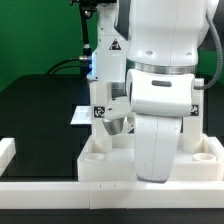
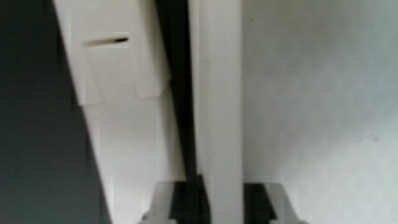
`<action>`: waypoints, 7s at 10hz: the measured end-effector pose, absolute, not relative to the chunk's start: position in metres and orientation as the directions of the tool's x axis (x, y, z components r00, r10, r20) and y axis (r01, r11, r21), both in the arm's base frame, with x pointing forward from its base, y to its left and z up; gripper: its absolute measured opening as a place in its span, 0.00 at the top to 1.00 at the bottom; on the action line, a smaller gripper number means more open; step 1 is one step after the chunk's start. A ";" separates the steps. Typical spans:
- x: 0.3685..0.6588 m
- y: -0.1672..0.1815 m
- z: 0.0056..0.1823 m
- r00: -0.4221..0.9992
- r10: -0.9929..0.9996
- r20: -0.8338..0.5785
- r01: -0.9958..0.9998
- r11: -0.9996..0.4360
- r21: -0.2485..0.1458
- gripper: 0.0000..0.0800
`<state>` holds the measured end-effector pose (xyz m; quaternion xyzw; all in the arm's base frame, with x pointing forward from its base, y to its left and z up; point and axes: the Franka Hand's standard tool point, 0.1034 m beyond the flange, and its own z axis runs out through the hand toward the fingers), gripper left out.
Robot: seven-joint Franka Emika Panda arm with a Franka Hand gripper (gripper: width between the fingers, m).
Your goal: Assemble desk
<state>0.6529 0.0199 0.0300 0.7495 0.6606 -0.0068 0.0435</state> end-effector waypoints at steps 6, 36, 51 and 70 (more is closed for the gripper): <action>0.658 0.030 0.030 0.103 0.990 -0.097 0.994 -0.101 0.029 0.93; 0.513 -0.005 0.135 0.927 -0.373 0.030 -0.372 -0.928 -0.020 0.19; 0.431 -0.010 0.024 0.851 -0.510 -0.128 -0.519 -0.854 -0.043 0.19; 0.423 -0.092 0.069 0.936 -0.297 -0.189 -0.332 -0.923 -0.194 0.64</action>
Offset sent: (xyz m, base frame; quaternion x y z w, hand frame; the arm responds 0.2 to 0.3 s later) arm 0.0291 0.0212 0.0122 -0.0125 -0.0127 -0.0161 0.9997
